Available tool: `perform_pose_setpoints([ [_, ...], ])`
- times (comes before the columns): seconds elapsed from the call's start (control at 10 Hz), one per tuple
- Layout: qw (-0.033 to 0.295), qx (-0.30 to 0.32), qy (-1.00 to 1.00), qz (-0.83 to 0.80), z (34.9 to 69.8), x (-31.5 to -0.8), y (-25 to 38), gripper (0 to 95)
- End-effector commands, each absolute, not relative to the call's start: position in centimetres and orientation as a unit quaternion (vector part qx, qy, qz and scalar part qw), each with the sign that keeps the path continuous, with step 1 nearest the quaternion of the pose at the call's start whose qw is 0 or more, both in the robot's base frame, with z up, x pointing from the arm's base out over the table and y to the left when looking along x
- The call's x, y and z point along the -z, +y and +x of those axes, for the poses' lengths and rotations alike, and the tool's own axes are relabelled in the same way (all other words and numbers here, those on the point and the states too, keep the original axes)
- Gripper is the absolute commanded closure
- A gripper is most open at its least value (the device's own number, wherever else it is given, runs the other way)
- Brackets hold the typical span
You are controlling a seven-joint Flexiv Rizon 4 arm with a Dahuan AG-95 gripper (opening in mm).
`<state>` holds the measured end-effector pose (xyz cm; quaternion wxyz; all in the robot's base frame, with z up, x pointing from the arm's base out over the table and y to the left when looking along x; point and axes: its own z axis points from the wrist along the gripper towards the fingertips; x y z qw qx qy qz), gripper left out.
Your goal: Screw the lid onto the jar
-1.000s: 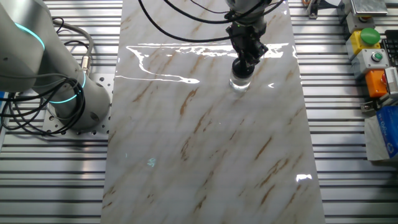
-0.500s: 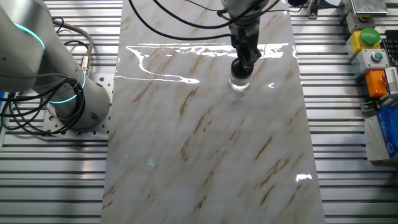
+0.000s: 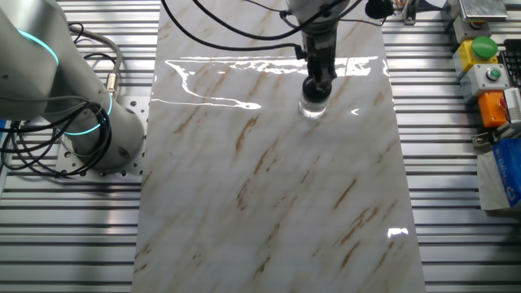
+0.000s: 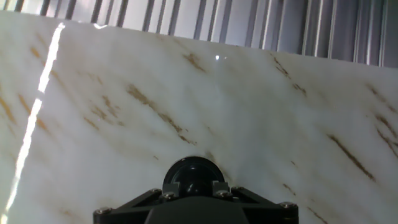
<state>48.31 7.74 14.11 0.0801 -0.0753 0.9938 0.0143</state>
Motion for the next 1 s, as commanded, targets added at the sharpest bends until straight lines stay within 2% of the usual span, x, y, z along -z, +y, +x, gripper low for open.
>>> perform_pose_setpoints([
  [0.1, 0.080, -0.020, 0.995, -0.049, 48.34, -14.13, 7.73, 95.0],
  [0.5, 0.078, -0.017, 0.996, -0.038, 48.36, -14.11, 7.73, 95.0],
  [0.8, 0.078, 0.002, 0.988, -0.133, 48.41, -14.10, 7.73, 38.0],
  [1.0, 0.077, 0.009, 0.980, -0.184, 48.43, -14.11, 7.73, 38.0],
])
